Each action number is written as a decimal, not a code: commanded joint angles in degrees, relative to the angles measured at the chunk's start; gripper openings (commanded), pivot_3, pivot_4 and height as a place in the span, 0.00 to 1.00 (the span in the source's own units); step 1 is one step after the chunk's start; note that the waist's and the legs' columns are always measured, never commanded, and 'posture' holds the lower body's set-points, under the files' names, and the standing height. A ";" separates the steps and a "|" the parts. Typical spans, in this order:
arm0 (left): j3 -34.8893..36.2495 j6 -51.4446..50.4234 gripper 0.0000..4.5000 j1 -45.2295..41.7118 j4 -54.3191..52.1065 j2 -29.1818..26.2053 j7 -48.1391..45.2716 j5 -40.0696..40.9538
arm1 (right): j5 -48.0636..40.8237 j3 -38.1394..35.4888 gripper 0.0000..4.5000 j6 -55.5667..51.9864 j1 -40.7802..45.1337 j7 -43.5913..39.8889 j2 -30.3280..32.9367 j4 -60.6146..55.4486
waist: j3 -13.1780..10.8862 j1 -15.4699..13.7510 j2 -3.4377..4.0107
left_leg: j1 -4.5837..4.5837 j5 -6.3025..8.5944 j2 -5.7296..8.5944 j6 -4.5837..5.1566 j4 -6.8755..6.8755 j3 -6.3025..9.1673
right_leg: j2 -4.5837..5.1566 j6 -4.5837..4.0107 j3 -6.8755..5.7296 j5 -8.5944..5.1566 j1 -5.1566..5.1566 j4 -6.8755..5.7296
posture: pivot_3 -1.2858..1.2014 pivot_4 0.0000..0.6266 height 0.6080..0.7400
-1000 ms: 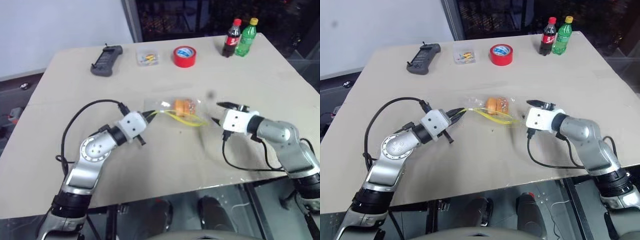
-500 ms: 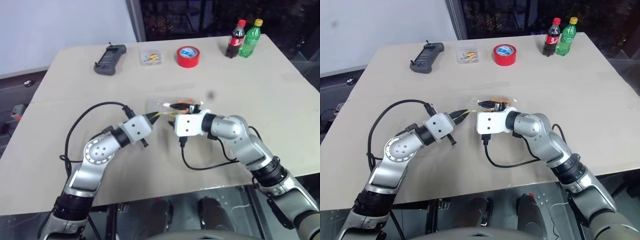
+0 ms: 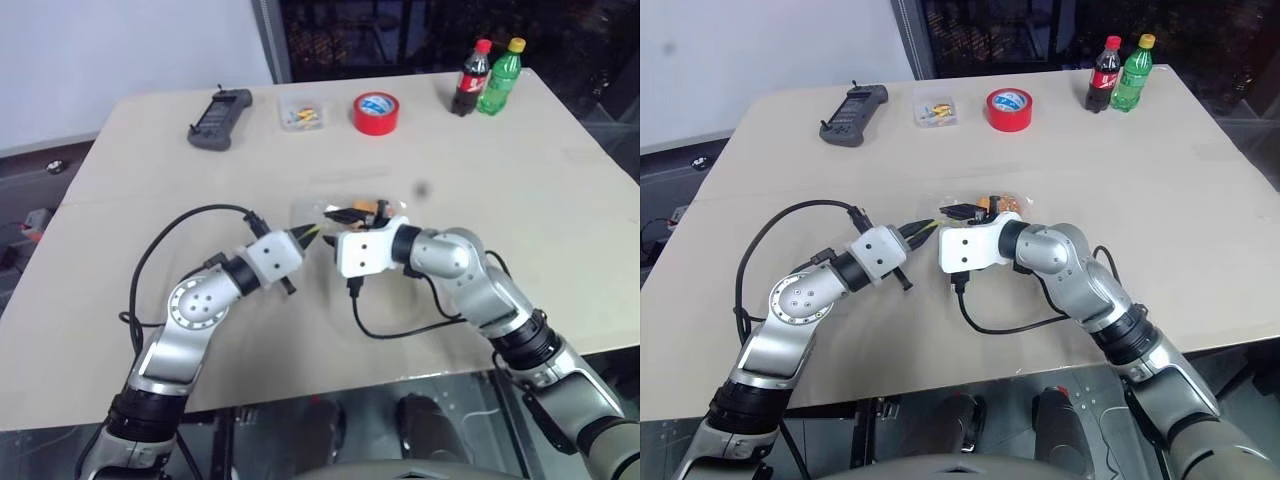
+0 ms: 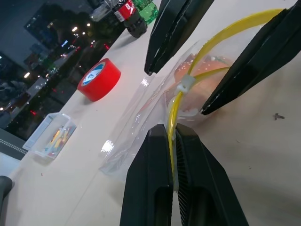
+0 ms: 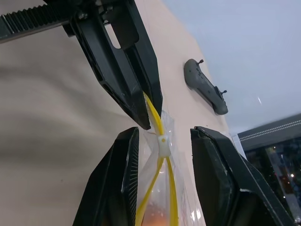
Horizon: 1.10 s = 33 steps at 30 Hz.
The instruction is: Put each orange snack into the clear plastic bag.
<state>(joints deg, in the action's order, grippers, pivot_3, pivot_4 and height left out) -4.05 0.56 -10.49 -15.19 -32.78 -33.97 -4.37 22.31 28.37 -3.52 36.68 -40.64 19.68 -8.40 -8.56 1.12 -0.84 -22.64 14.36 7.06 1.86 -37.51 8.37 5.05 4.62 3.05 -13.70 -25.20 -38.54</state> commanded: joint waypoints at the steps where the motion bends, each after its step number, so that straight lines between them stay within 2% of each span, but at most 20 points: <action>1: 0.80 0.44 0.00 0.14 -3.24 -0.03 0.58 0.00 | 0.14 -0.87 0.23 0.80 0.79 0.69 -0.59 -1.01 | 0.00 0.01 0.00 | 0.00 0.00 0.00 0.00 0.00 0.00 | 0.00 0.00 0.00 0.00 0.00 0.00 | 0.52 0.24 1.00; 3: 0.82 0.38 0.00 0.14 -3.29 -0.03 0.57 0.03 | 0.12 -0.90 0.01 0.82 0.81 0.70 -0.63 -0.86 | 0.00 0.01 0.00 | 0.00 0.00 0.00 0.00 0.00 0.00 | 0.00 0.00 0.00 0.00 0.00 0.00 | 0.52 0.24 1.00; 14: 1.05 0.74 0.00 0.73 -3.57 -0.04 0.65 0.20 | -0.70 -1.07 0.01 -0.40 0.94 -0.72 -0.66 -0.41 | 0.00 0.02 0.00 | 0.00 0.00 0.00 0.00 0.00 0.00 | 0.00 0.00 0.00 0.00 0.00 0.00 | 0.52 0.24 1.00; 16: 1.03 0.84 0.00 0.93 -3.63 -0.01 0.70 0.18 | -0.56 -1.11 0.10 -0.24 1.08 -0.62 -0.65 -0.37 | 0.00 0.01 0.00 | 0.00 0.00 0.00 0.00 0.00 0.00 | 0.00 0.00 0.00 0.00 0.00 0.00 | 0.52 0.24 1.00; 19: 1.01 0.86 0.00 1.07 -3.73 0.01 0.78 0.09 | 0.25 -1.12 0.32 0.37 1.21 0.38 -0.75 -0.12 | 0.00 0.01 0.00 | 0.00 0.00 0.00 0.00 0.00 0.00 | 0.00 0.00 0.00 0.00 0.00 0.00 | 0.52 0.24 1.00; 25: 1.06 0.93 0.00 1.23 -3.63 -0.05 1.10 -0.11 | 0.11 -1.08 0.32 0.75 1.06 0.77 -1.01 0.64 | 0.00 0.02 0.00 | 0.00 0.00 0.00 0.00 0.01 0.00 | 0.00 0.00 0.00 0.00 0.00 0.00 | 0.52 0.24 1.00; 28: 1.08 1.00 0.00 1.40 -3.63 -0.05 1.22 -0.12 | 0.01 -1.11 0.14 1.03 0.87 0.69 -0.95 0.83 | 0.00 0.02 0.00 | 0.00 0.00 0.00 0.00 0.01 0.00 | 0.00 0.00 0.00 0.00 0.00 0.01 | 0.52 0.24 1.00; 29: 1.09 1.04 0.00 1.45 -3.64 -0.07 1.25 -0.14 | 0.00 -1.12 0.02 1.09 0.83 0.70 -0.94 0.85 | 0.00 0.02 0.00 | 0.00 0.00 0.00 0.00 0.01 0.00 | 0.00 0.00 0.00 0.00 0.00 0.01 | 0.52 0.24 1.00; 33: 1.31 1.31 0.00 1.62 -3.32 -0.17 1.29 -0.04 | 0.25 -1.17 0.01 1.53 0.83 1.09 -0.88 0.89 | 0.00 0.01 0.00 | 0.00 0.00 0.00 0.00 0.02 0.00 | 0.00 0.00 0.00 0.00 0.00 0.01 | 0.52 0.24 1.00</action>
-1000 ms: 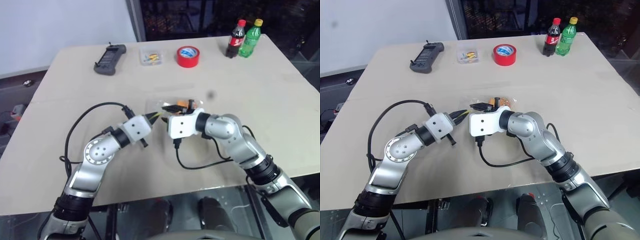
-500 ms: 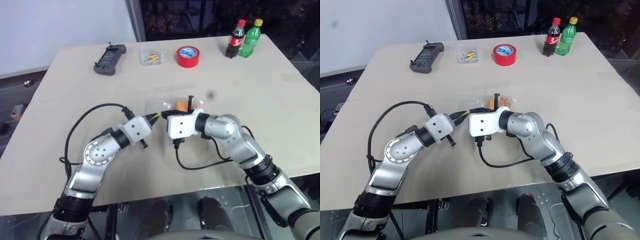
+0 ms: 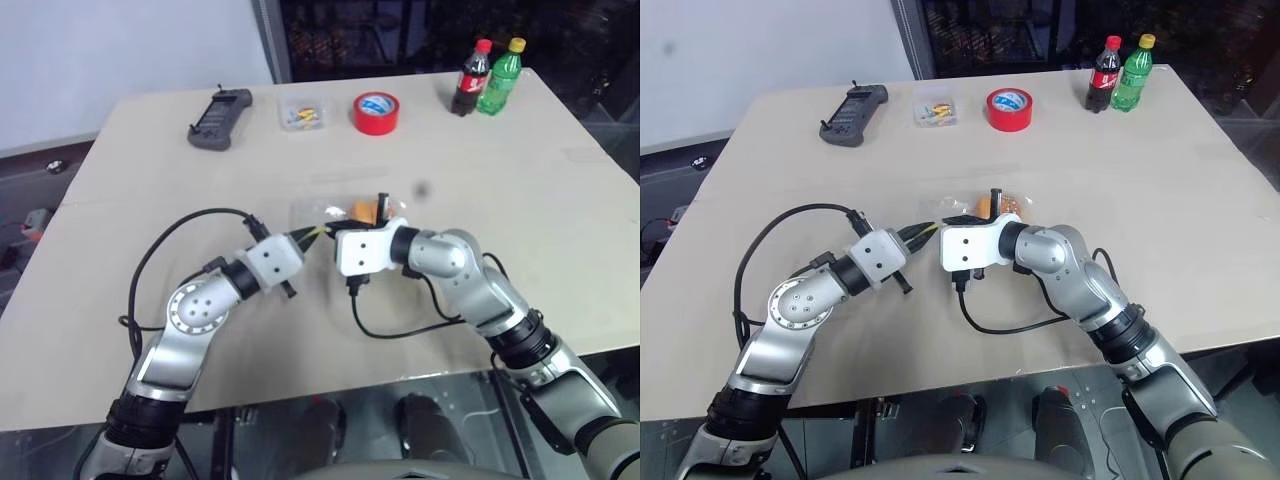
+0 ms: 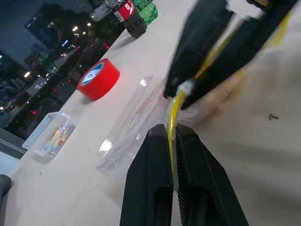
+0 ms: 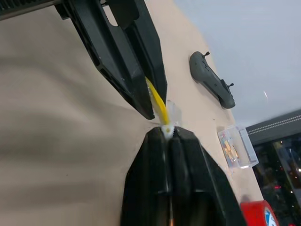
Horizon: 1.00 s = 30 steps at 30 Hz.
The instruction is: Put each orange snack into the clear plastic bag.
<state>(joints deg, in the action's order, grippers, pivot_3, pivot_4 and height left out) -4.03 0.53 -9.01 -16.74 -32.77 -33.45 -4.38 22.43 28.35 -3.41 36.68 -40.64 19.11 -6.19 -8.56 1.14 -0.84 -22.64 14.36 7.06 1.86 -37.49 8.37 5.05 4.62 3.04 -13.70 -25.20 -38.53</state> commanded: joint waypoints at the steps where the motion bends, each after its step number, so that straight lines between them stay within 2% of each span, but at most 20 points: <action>1: 1.36 1.41 0.00 0.18 -1.67 -0.19 0.77 0.00 | 0.10 -1.23 0.01 1.41 0.85 1.15 -0.34 -1.38 | 0.00 0.00 0.00 | 0.00 0.00 0.00 0.00 0.00 0.00 | 0.00 0.00 0.00 0.00 0.00 0.00 | 0.52 0.24 1.00; 9: 2.37 2.26 0.00 0.35 -0.67 0.09 1.95 -0.04 | 0.21 -2.26 0.01 0.52 0.50 1.58 0.28 -1.58 | 0.00 -0.01 0.00 | 0.00 0.00 0.00 0.00 0.00 0.00 | 0.00 0.00 0.00 0.00 0.00 0.01 | 0.52 0.24 1.00; 14: 6.23 2.41 0.00 -1.17 1.80 0.30 4.46 1.18 | 0.75 -7.56 0.01 -2.39 -2.73 2.47 6.80 -2.00 | 0.00 -0.28 0.00 | 0.00 0.00 0.00 0.00 0.00 0.00 | 0.01 0.00 -0.01 0.00 0.01 0.02 | 0.52 0.24 1.00; 23: 8.19 0.97 0.00 -3.80 5.18 0.95 5.57 3.83 | 0.87 -17.62 0.01 -6.57 -7.98 5.64 17.82 -1.48 | 0.00 -0.35 0.00 | 0.00 0.00 0.01 0.00 0.04 0.01 | 0.02 0.00 -0.01 0.00 0.03 0.07 | 0.52 0.24 1.00; 26: 8.45 -0.10 0.00 -5.41 6.25 1.26 5.73 4.97 | 0.51 -18.93 0.01 -6.90 -7.28 6.69 19.63 -0.18 | 0.00 -0.23 -0.01 | 0.00 0.00 0.01 0.00 0.03 0.00 | 0.04 0.00 -0.02 0.00 0.05 0.07 | 0.52 0.24 1.00; 30: 9.10 -1.99 0.00 -13.22 12.14 0.89 4.92 7.88 | -1.19 -19.82 0.01 -6.09 -1.01 7.93 19.46 4.97 | -0.01 -0.11 -0.02 | 0.01 0.00 -0.02 0.00 0.03 -0.01 | 0.01 0.00 -0.01 0.00 0.03 0.04 | 0.52 0.24 1.00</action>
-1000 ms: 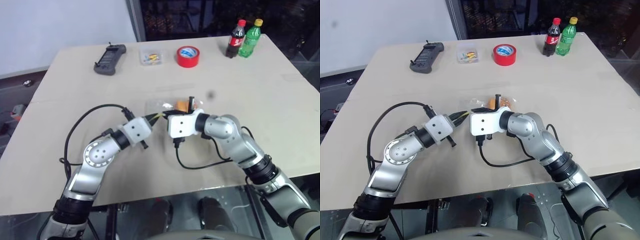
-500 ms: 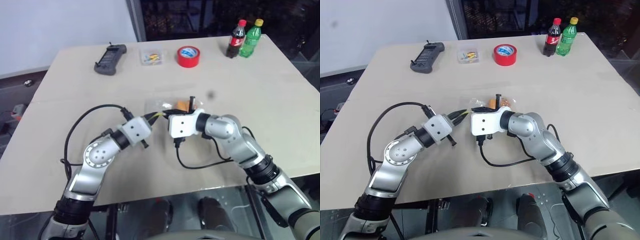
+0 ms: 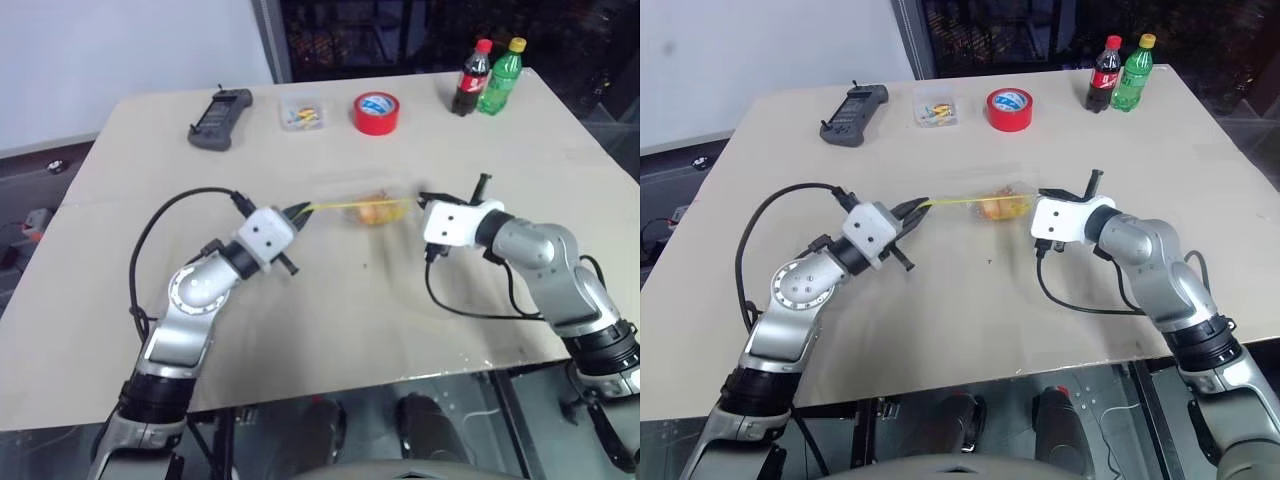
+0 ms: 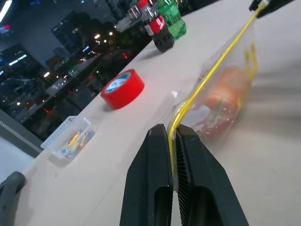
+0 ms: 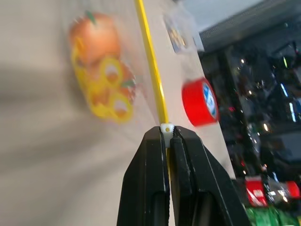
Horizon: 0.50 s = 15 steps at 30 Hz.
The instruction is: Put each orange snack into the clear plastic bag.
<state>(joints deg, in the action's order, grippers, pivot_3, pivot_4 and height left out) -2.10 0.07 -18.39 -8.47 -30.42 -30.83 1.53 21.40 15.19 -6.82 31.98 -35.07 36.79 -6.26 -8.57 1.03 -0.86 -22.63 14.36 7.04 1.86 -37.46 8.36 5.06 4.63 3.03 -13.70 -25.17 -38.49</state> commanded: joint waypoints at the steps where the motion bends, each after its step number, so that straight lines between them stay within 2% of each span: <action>1: 6.98 -1.77 0.00 -6.51 6.20 -1.37 2.14 2.54 | -0.71 -6.26 0.01 -2.08 6.15 2.61 1.29 7.23 | -0.01 -0.04 -0.02 | 0.00 0.00 0.00 0.00 0.00 0.00 | 0.00 0.00 0.00 0.00 0.00 0.00 | 0.52 0.24 1.00; 6: 2.07 2.54 0.00 -24.64 25.62 -1.40 0.63 -0.22 | 0.16 -2.83 0.01 6.69 22.53 6.79 -0.18 26.64 | -0.06 -0.07 -0.10 | -0.08 0.00 0.05 0.00 -0.11 0.00 | 0.02 -0.01 -0.04 0.03 0.00 0.03 | 0.52 0.24 1.00; 9: 1.51 6.27 0.00 -32.42 33.60 -1.33 -0.07 -0.50 | 0.58 -2.25 0.01 11.12 28.34 8.30 0.44 34.25 | -0.06 0.08 -0.11 | -0.20 0.00 0.05 0.01 0.03 0.08 | 0.04 -0.01 -0.13 0.05 -0.03 0.33 | 0.52 0.24 1.00; 13: 1.70 9.84 0.00 -32.79 35.33 -2.45 -2.33 0.05 | -2.30 -4.11 0.01 12.00 26.11 5.02 2.61 30.82 | -0.05 1.04 -0.11 | -0.29 0.03 0.06 0.06 0.09 0.14 | 0.22 -0.01 -0.41 0.04 -0.06 0.60 | 0.52 0.24 1.00; 15: 1.86 9.93 0.00 -29.03 31.72 -2.91 -4.51 1.25 | -5.25 -5.31 0.01 10.56 21.64 1.80 3.56 24.77 | -0.04 1.62 -0.10 | -0.47 0.06 0.06 0.11 0.09 0.17 | 0.48 -0.01 -0.55 0.04 -0.16 0.60 | 0.52 0.24 1.00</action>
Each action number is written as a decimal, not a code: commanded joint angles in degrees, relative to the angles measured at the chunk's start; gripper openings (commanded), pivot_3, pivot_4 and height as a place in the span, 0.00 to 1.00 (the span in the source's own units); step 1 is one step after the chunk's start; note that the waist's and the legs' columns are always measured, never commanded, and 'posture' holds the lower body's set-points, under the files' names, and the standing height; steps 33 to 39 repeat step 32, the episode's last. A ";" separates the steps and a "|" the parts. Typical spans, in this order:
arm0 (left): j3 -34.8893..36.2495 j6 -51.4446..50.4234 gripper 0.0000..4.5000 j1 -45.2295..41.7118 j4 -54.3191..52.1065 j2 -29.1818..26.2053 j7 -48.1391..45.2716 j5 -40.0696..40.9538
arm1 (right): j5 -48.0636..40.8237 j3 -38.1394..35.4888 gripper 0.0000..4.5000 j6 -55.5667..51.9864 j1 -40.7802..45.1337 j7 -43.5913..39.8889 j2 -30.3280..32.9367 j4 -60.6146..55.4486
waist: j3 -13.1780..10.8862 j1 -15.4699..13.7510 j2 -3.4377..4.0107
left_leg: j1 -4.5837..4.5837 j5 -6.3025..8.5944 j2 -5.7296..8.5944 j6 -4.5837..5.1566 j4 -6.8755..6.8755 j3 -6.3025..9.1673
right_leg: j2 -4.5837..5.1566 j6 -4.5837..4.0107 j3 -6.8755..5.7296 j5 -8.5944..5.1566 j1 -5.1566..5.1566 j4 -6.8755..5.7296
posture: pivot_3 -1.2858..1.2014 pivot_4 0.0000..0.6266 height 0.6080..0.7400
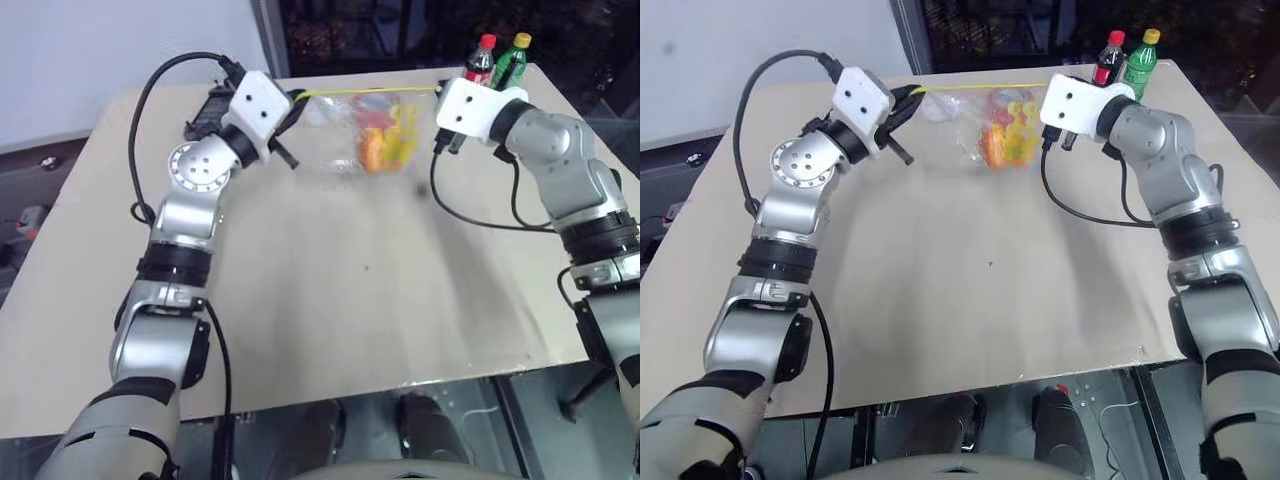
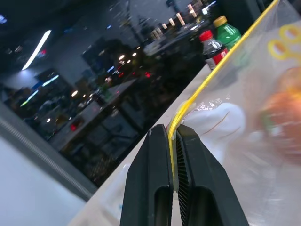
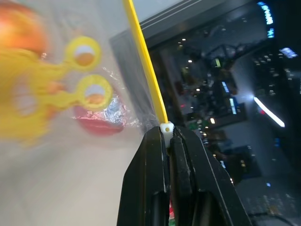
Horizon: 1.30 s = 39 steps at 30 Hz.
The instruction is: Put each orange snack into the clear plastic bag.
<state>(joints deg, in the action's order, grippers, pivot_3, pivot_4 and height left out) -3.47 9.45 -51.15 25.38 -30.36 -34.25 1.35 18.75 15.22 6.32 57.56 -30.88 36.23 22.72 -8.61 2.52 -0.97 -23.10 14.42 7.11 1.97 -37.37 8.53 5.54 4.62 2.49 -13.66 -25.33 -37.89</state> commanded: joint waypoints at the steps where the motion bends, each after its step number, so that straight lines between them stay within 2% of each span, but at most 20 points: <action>1: 3.04 0.96 0.00 7.37 -5.66 -3.50 -2.29 1.64 | -4.02 -5.68 0.01 -3.38 -7.86 -4.54 5.14 -8.89 | 0.00 0.58 0.01 | -0.06 0.03 0.01 0.05 -0.03 -0.04 | 0.05 0.00 -0.08 0.00 -0.10 -0.04 | 0.52 0.24 1.00; 4: 2.05 1.78 0.00 18.86 -15.70 -5.21 -5.37 1.41 | -7.04 -6.34 0.01 -6.72 -19.58 -8.71 7.03 -22.03 | 0.02 1.80 0.05 | -0.56 0.05 0.02 0.08 -0.22 0.08 | 0.11 0.00 -0.19 0.00 -0.55 -0.05 | 0.52 0.24 1.00; 8: 0.61 1.91 0.00 29.02 -24.15 -6.42 -6.62 0.29 | -7.89 -6.33 0.01 -9.76 -28.82 -10.51 7.96 -30.77 | -0.03 2.04 0.12 | -0.57 0.05 0.04 0.08 -0.38 0.06 | 0.08 -0.04 -0.15 0.06 -0.64 -0.26 | 0.52 0.24 1.00; 10: 0.47 -0.13 0.17 33.63 -28.49 -7.21 -8.77 2.17 | -12.04 -6.12 0.00 -12.83 -33.60 -15.19 9.22 -34.81 | -0.03 1.23 0.19 | -0.57 0.02 0.03 0.03 -0.56 0.04 | -0.03 -0.04 -0.12 0.28 -0.62 -0.33 | 0.52 0.24 1.00; 11: 0.85 -1.72 0.21 35.12 -30.33 -7.39 -9.42 3.53 | -12.95 -6.60 0.00 -13.60 -35.13 -15.79 9.38 -36.05 | -0.06 0.62 0.22 | -0.39 0.01 -0.02 0.03 -0.62 0.05 | -0.10 -0.03 -0.12 0.35 -0.33 -0.30 | 0.52 0.24 1.00; 14: 3.51 -10.31 0.53 39.69 -36.64 -8.21 -10.86 10.52 | -15.87 -9.45 0.25 -15.67 -39.06 -16.72 10.23 -38.30 | -0.24 -0.59 0.34 | 1.10 0.29 -0.03 0.45 -0.35 -0.12 | -0.30 0.03 0.00 0.34 1.17 0.02 | 0.52 0.24 1.00; 17: 10.48 -23.73 0.88 47.57 -43.66 -10.08 -13.11 24.06 | -22.69 -15.88 0.61 -19.62 -44.44 -18.88 11.07 -40.35 | -0.24 -1.07 0.36 | 1.41 0.33 -0.07 0.52 -0.36 -0.11 | -0.31 0.06 -0.04 0.33 1.53 0.10 | 0.52 0.24 1.00; 19: 14.99 -28.04 1.00 51.87 -46.23 -11.50 -14.22 29.11 | -28.52 -20.70 0.75 -22.20 -48.33 -21.11 11.23 -41.94 | -0.23 -1.56 0.35 | 1.36 0.34 -0.09 0.53 -0.35 -0.09 | -0.32 0.05 -0.05 0.33 1.48 0.10 | 0.52 0.24 1.00; 21: 19.18 -32.01 1.00 55.18 -47.81 -13.50 -15.40 33.02 | -34.19 -25.71 0.95 -25.49 -51.86 -22.73 11.42 -43.94 | -0.23 -1.83 0.36 | 1.34 0.35 -0.17 0.51 -0.33 -0.11 | -0.40 0.03 -0.02 0.33 1.42 0.13 | 0.52 0.24 1.00; 22: 21.01 -33.31 1.00 56.58 -48.11 -14.60 -16.47 34.43 | -36.36 -27.82 0.98 -27.14 -53.27 -23.39 11.77 -44.85 | -0.23 -1.93 0.36 | 1.32 0.34 -0.19 0.47 -0.32 -0.10 | -0.42 0.03 -0.03 0.33 1.41 0.16 | 0.52 0.24 1.00; 25: 25.36 -36.23 1.00 60.07 -48.74 -17.80 -20.13 37.70 | -40.42 -32.97 0.98 -29.88 -56.70 -24.52 12.90 -46.87 | -0.23 -2.05 0.38 | 1.30 0.39 -0.21 0.52 -0.21 -0.15 | -0.37 0.02 0.00 0.33 1.39 0.24 | 0.52 0.24 1.00; 28: 26.85 -38.79 1.00 60.90 -49.43 -19.56 -21.53 39.90 | -42.33 -35.32 0.98 -31.57 -58.86 -24.63 13.95 -48.10 | -0.23 -2.16 0.38 | 1.37 0.41 -0.21 0.54 -0.18 -0.20 | -0.35 0.03 0.01 0.33 1.48 0.31 | 0.52 0.24 1.00; 39: 25.86 -39.77 1.00 60.27 -50.04 -19.59 -21.86 39.99 | -42.78 -36.07 0.98 -31.64 -60.38 -23.83 13.73 -48.11 | -0.23 -2.26 0.38 | 1.39 0.42 -0.23 0.54 -0.14 -0.19 | -0.15 0.03 -0.02 0.33 1.51 0.33 | 0.52 0.24 1.00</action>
